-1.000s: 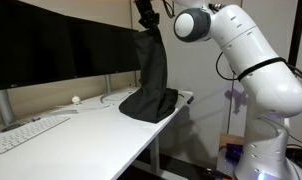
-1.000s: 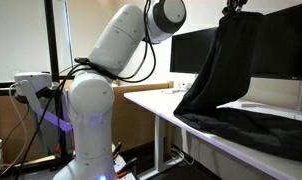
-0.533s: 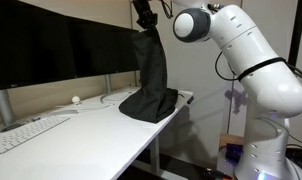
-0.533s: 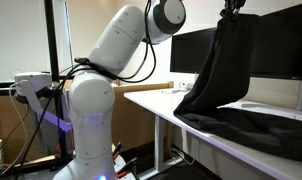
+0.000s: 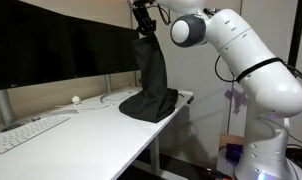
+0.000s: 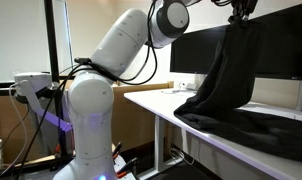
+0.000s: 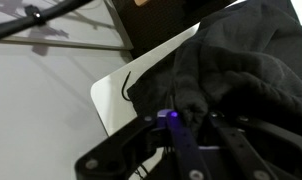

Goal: Fold the black trousers on the table.

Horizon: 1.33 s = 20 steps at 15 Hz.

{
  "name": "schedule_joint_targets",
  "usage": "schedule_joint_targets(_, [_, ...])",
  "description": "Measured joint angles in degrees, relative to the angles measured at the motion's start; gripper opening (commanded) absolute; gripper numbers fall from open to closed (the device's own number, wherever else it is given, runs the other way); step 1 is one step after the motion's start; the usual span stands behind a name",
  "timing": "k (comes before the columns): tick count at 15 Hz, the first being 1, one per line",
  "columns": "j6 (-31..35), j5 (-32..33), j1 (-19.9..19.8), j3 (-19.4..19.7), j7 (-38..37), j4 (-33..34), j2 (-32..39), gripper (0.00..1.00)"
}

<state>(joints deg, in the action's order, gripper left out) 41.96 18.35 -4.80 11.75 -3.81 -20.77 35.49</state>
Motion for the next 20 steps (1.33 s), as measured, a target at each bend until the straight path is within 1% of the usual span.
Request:
schedule_joint_targets(9, [1.5,0.0,-4.5,0.7,0.4,-0.5,4.7,0.03])
schedule_joint_targets(17, [1.3,0.0,-5.4,0.7,2.8,-0.5,5.8,0.03])
schedule_joint_targets(20, [0.8,0.0,-6.3,0.7,3.3,-0.5,6.5,0.03])
